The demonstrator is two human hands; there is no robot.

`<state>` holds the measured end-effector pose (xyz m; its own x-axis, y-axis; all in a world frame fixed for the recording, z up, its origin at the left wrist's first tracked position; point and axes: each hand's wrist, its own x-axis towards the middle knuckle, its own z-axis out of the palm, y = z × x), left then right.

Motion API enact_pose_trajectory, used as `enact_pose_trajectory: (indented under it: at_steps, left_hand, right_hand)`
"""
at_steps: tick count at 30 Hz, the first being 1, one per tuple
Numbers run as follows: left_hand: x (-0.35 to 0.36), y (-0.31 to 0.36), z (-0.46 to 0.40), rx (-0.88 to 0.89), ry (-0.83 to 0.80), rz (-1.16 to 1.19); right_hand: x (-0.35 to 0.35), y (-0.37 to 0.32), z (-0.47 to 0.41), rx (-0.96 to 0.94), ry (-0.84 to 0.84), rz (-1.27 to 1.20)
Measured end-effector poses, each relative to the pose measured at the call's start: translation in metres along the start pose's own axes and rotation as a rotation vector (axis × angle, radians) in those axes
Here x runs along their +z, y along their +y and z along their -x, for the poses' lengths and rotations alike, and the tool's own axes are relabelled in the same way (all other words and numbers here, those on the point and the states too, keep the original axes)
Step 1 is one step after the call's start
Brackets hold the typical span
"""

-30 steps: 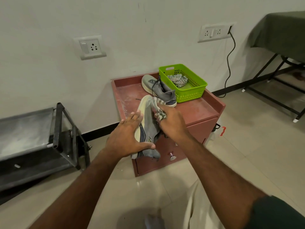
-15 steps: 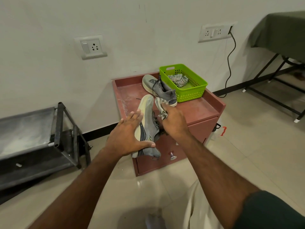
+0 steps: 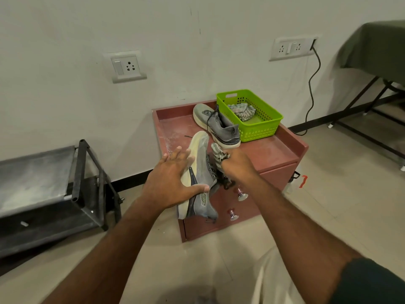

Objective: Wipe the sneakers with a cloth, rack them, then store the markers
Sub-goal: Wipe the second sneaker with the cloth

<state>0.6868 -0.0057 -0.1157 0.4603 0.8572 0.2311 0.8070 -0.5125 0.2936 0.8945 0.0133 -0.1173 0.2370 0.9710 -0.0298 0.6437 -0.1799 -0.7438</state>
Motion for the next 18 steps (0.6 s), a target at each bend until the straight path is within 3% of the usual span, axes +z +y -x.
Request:
enact_pose_trajectory:
  at_steps: [2, 4, 7, 9, 11, 15, 18]
  left_hand:
    - [0.001, -0.002, -0.006, 0.012, 0.010, 0.016]
    - [0.005, -0.002, -0.011, 0.016, -0.016, 0.016]
    - [0.011, 0.000, -0.017, 0.018, -0.051, 0.009]
    - [0.013, 0.003, -0.019, 0.021, -0.031, 0.011]
    - [0.014, 0.007, -0.019, 0.017, -0.036, 0.005]
    - [0.014, 0.010, -0.014, 0.018, -0.047, 0.039]
    - [0.012, 0.004, -0.014, -0.004, -0.046, 0.076]
  right_hand:
    - [-0.002, -0.005, -0.002, -0.043, 0.002, -0.127]
    - [-0.001, -0.014, 0.001, -0.214, 0.098, -0.177]
    - [0.014, -0.021, 0.001, -0.535, 0.088, -0.099]
    - [0.023, -0.023, -0.011, -0.625, 0.031, 0.007]
    - [0.022, -0.022, -0.032, -0.580, 0.065, 0.050]
    - [0.012, 0.002, -0.068, -0.292, 0.015, 0.174]
    - [0.014, 0.012, -0.073, -0.161, 0.059, 0.104]
